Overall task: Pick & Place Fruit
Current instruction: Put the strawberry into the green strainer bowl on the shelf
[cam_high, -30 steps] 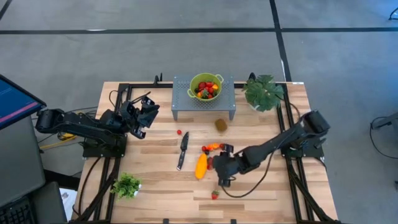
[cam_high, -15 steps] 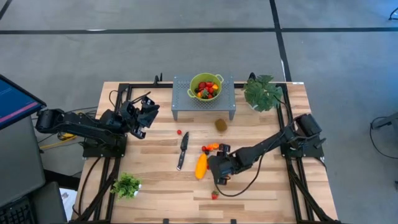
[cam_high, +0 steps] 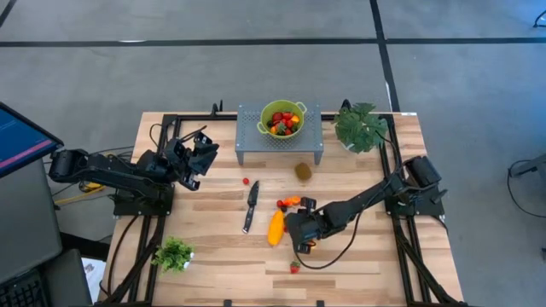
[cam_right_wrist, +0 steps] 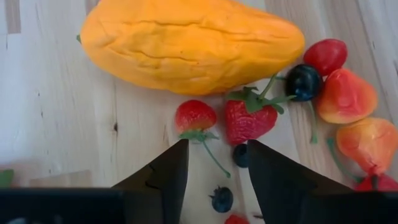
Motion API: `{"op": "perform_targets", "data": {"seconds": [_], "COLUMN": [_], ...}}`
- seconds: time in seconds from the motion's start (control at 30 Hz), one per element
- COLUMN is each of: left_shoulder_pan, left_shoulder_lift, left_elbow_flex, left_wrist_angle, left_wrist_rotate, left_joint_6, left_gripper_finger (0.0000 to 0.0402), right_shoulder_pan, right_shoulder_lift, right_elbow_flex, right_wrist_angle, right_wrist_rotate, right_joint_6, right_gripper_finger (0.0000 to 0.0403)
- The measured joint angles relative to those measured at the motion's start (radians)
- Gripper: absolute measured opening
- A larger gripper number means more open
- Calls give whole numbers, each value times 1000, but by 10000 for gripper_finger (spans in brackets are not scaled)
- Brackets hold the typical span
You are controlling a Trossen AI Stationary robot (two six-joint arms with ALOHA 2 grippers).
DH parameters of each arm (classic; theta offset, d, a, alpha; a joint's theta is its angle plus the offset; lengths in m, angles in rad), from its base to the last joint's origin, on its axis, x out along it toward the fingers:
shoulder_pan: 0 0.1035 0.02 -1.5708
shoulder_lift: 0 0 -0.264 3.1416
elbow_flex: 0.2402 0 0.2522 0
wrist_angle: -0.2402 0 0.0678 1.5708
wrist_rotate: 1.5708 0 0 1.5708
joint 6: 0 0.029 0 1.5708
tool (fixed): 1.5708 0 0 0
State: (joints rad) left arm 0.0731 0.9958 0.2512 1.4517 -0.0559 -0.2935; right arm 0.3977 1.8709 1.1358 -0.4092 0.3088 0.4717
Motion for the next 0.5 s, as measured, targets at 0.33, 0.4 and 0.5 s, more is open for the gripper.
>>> {"op": "perform_targets", "data": {"seconds": [0.33, 0.4, 0.5], "left_shoulder_pan": [0, 0, 0], "left_shoulder_lift": [0, 0, 0], "left_elbow_flex": [0, 0, 0], "left_wrist_angle": [0, 1, -1], "left_wrist_rotate": [0, -1, -1], "left_joint_6": [0, 0, 0], "left_gripper_finger": [106, 106, 106], "right_shoulder_pan": [0, 1, 0], "right_shoulder_lift": [89, 93, 93], "right_elbow_flex": [1, 2, 3], "right_wrist_angle": [65, 67, 65], "right_wrist_rotate": [10, 13, 6], "right_joint_6": [-25, -30, -34], "right_gripper_finger": [147, 144, 126]}}
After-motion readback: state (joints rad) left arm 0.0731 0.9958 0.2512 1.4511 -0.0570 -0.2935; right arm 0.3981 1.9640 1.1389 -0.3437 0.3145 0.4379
